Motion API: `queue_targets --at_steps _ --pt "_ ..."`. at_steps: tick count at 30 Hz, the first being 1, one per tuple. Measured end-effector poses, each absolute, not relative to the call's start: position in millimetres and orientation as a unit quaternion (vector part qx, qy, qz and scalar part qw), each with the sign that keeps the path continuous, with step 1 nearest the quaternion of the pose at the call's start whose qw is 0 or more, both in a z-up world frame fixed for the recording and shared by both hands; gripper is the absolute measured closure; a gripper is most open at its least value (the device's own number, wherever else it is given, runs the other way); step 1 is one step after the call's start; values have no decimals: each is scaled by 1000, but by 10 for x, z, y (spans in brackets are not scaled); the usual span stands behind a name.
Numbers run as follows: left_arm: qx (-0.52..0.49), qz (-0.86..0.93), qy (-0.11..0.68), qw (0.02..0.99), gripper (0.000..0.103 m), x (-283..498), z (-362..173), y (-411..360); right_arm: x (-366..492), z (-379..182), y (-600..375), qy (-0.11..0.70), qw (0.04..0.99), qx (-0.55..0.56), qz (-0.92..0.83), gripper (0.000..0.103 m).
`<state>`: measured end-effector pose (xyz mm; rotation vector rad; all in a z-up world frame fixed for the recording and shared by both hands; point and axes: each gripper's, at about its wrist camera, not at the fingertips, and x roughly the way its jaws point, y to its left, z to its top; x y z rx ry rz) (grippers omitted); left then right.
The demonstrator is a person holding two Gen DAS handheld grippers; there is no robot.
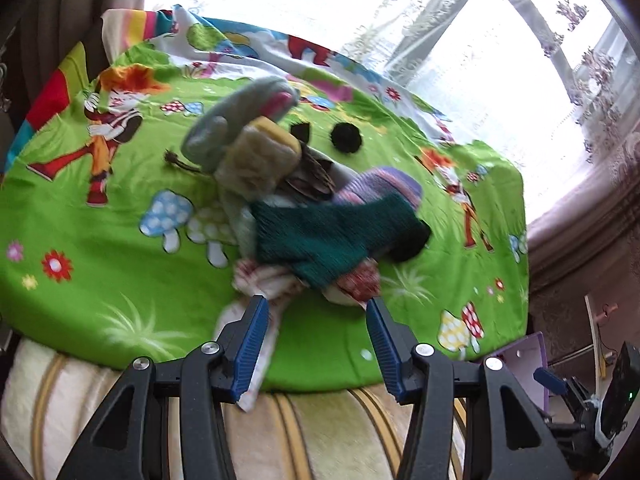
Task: Organize soft objects
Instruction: 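Move both open tools back over the pile on the bed, then grasp the yellow sponge with the left tool while the right tool grasps the green knit glove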
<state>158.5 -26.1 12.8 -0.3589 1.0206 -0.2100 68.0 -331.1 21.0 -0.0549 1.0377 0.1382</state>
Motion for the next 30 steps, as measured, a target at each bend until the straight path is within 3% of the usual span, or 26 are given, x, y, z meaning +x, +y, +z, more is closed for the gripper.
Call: queue_targets --at_steps 12,22,30 --pt "-115 -65 495 859 51 2494 -2 -182 1096 183 -2739 498 857 -41 127 20" --pt "-73 -45 481 872 51 2799 -185 -162 1513 101 -2423 511 846 -27 149 20" --pt "-102 -71 458 880 69 2511 -172 -43 1902 22 -2177 518 842 1 150 20"
